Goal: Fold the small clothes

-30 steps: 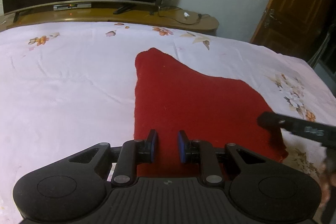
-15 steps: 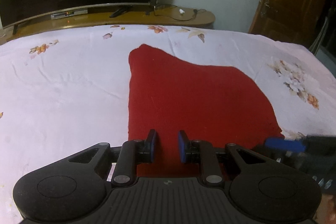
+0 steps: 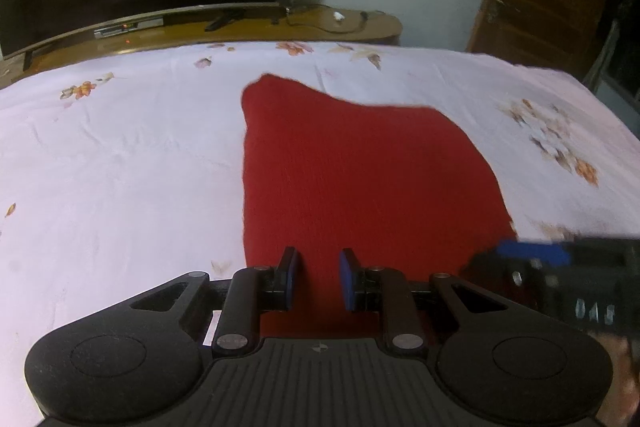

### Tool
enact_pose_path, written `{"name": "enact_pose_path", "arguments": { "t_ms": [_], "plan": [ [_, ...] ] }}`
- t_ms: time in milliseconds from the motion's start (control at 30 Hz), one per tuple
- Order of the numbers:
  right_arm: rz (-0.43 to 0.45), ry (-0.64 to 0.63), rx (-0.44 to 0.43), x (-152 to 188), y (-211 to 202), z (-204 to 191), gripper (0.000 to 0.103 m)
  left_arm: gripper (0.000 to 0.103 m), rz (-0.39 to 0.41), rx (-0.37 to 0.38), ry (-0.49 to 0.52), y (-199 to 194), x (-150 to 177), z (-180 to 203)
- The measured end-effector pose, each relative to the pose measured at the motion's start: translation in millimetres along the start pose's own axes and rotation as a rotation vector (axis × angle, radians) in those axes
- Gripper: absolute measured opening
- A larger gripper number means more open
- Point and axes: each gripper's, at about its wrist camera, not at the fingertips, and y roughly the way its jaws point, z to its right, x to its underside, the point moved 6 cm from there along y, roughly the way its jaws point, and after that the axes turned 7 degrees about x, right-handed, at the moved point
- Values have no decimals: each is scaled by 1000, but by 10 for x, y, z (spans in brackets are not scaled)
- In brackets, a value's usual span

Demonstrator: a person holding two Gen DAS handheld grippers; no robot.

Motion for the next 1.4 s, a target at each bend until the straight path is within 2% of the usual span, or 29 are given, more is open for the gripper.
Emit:
{"name": "enact_pose_path", "arguments": {
  "t_ms": [100,200,267,400,633,900,1067,1300,1367,1400],
  "plan": [
    [0,-13,-9,35,-9,-40,37,21,-40,3,12,57,176,33],
    [-33,-36,13,147,97,-31,37,21,-58,2,-21,167,288,-13],
    [-78,-43,46,262,239,48,36,22,-58,1,-23,193,301,-17],
    [-73,-20,35,221,214,71,36,22,-59,6,-19,114,266,0],
    [7,-5,0,-11,-14,40,40,22,8,15,-14,-26,-76,-73],
    [103,-32,28,-450,77,61,43,22,48,9,-10,247,-617,-132],
    [115,-15,39,-677,295,97,43,22,41,-13,-3,572,-793,-225],
    [117,-42,62,-877,636,95,43,22,47,-22,-52,866,-996,-392],
    [86,-73,101,-855,800,116,42,22,19,-8,-80,1007,-984,-446],
    [40,-90,128,-796,942,148,41,23,15,0,-92,1062,-973,-461]
  ]
}}
